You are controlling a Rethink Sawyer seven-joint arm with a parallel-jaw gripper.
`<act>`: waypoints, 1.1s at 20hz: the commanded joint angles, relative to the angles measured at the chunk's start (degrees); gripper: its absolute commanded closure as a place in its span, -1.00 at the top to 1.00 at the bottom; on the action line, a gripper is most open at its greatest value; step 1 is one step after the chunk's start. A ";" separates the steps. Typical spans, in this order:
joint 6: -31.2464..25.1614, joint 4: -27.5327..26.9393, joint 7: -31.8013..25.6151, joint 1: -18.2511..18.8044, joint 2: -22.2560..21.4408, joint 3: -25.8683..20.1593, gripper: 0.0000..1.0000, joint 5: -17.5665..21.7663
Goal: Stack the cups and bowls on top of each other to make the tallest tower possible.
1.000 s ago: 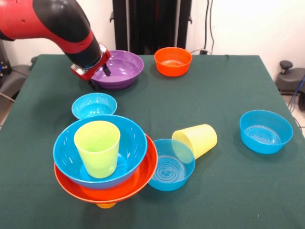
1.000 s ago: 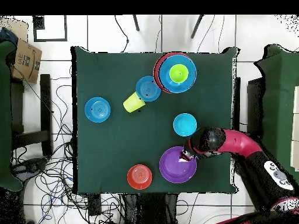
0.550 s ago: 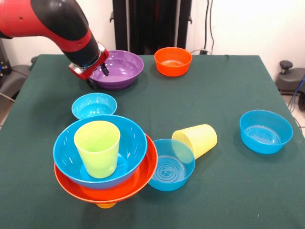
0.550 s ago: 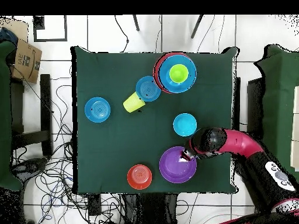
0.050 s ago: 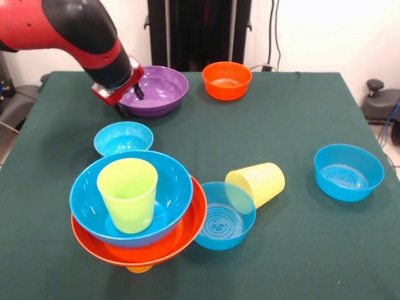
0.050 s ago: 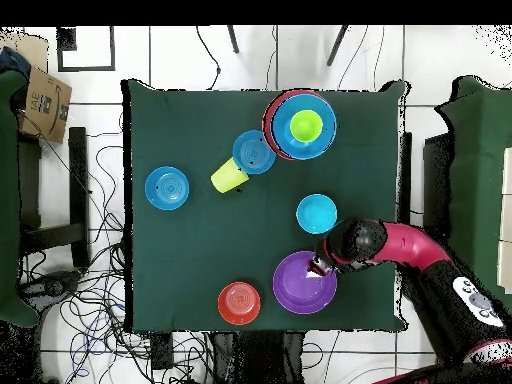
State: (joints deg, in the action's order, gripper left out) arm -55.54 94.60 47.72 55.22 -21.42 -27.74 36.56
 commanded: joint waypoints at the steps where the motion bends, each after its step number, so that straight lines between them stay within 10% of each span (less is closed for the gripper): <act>1: 6.51 -0.58 -1.07 -1.27 3.69 1.69 1.00 6.30; 22: 3.41 -0.02 -0.37 -1.35 2.19 1.08 1.00 4.37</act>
State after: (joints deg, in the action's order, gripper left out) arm -54.14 94.60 47.72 55.23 -20.42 -27.31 38.80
